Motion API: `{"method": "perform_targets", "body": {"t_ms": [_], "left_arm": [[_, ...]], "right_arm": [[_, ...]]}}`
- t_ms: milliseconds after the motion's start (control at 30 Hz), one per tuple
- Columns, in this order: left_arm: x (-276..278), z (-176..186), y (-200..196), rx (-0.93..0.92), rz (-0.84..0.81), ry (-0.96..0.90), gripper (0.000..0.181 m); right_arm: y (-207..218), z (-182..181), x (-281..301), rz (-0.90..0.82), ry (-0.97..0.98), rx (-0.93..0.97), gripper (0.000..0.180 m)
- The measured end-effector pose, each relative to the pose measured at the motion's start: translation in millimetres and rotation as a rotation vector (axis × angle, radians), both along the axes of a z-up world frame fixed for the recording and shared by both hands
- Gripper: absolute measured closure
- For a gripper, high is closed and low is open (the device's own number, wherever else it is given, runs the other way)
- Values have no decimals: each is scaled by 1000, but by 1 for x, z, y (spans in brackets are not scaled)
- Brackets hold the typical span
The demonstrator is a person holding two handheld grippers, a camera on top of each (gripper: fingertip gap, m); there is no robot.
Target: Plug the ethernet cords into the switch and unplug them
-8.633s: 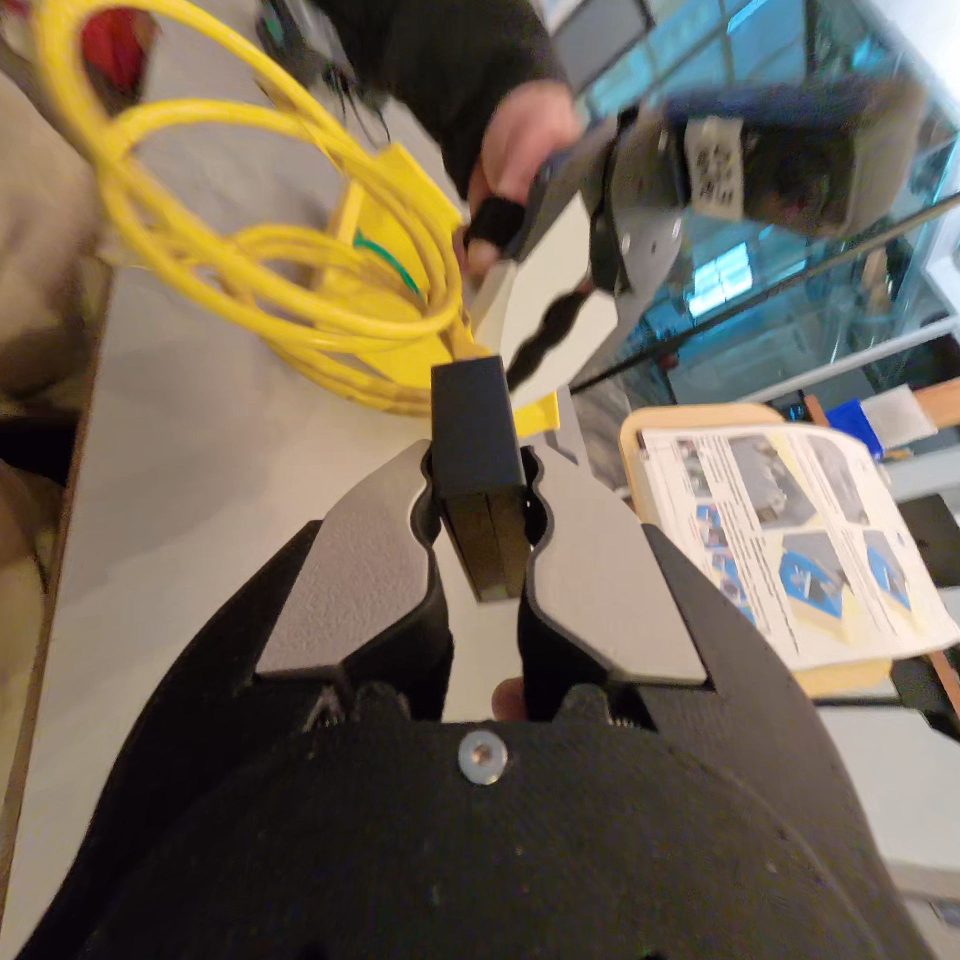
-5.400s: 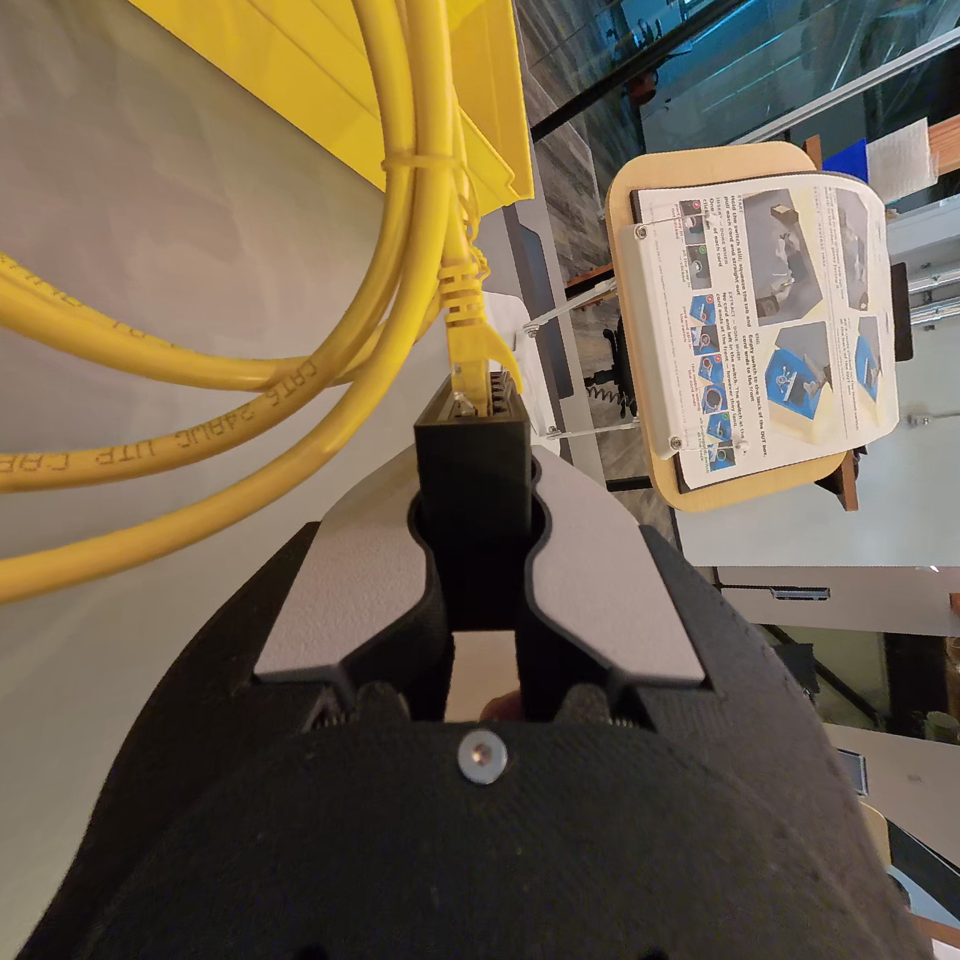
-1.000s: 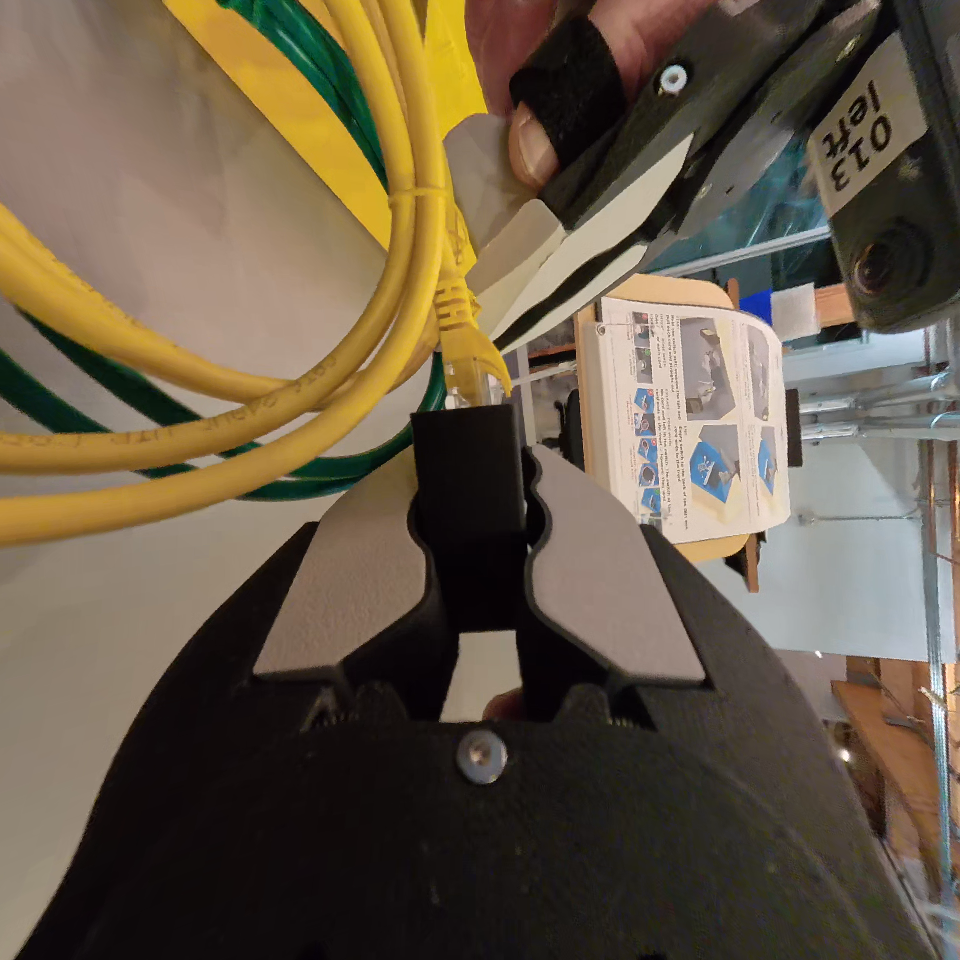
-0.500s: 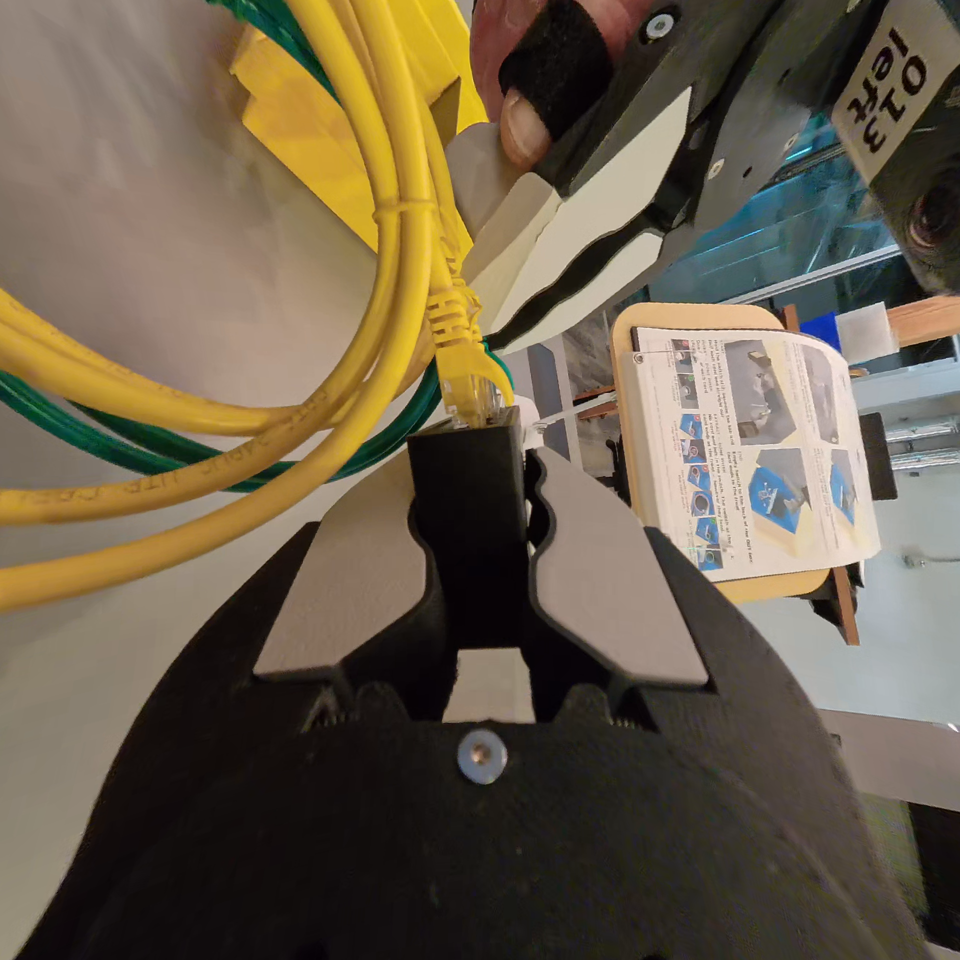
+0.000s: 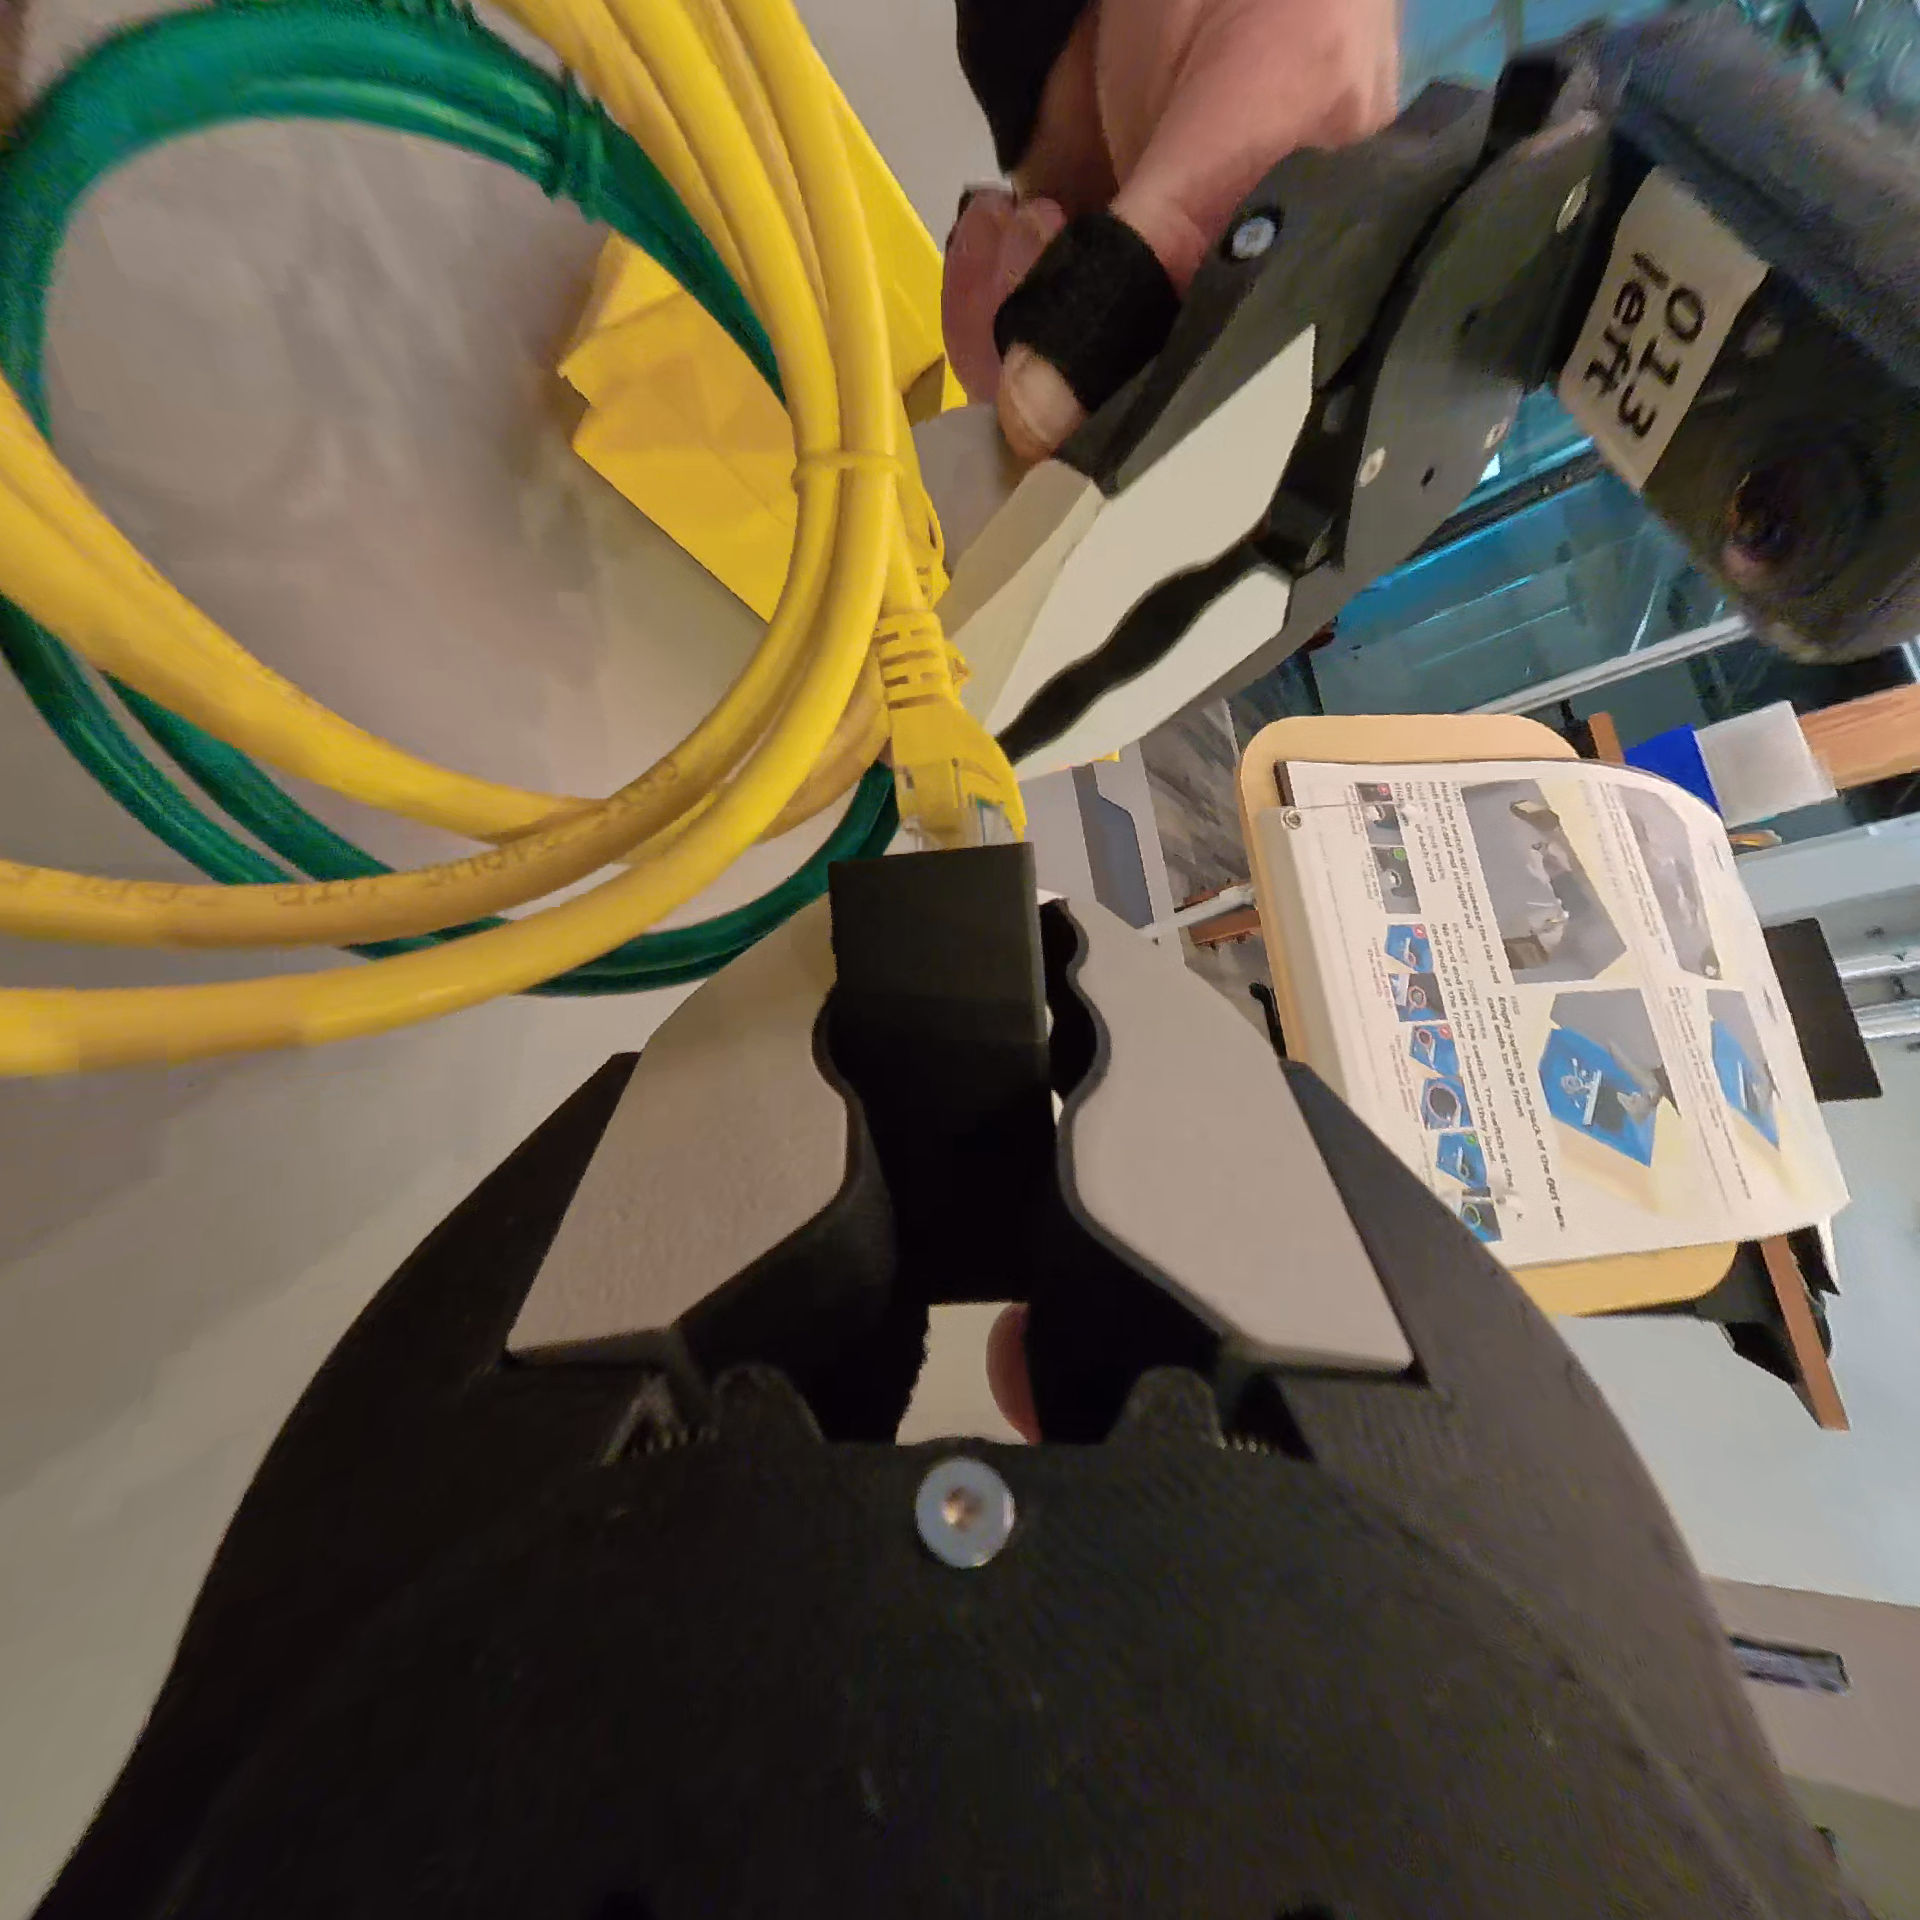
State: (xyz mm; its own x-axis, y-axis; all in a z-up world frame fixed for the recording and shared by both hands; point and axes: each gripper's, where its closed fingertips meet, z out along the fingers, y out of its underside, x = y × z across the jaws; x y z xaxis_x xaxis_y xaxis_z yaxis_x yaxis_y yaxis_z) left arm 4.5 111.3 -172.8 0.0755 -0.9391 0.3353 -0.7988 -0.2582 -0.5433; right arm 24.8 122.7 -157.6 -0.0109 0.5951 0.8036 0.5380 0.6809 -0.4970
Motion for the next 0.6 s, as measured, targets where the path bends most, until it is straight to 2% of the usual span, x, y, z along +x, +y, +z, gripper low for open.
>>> {"method": "perform_targets", "body": {"t_ms": [100,267,333,600], "left_arm": [[-1,-4,-2,26,-42,20,170],[-1,-6,-1,11,-23,18,170],[-1,-6,-1,24,-11,8,170],[0,3,12,106,69,-30,170]], "right_arm": [[-7,0,-4,46,5,-28,151],[-6,-1,-4,48,7,-80,151],[-6,-2,-3,48,-19,-47,151],[7,9,-2,-69,4,33,135]]}}
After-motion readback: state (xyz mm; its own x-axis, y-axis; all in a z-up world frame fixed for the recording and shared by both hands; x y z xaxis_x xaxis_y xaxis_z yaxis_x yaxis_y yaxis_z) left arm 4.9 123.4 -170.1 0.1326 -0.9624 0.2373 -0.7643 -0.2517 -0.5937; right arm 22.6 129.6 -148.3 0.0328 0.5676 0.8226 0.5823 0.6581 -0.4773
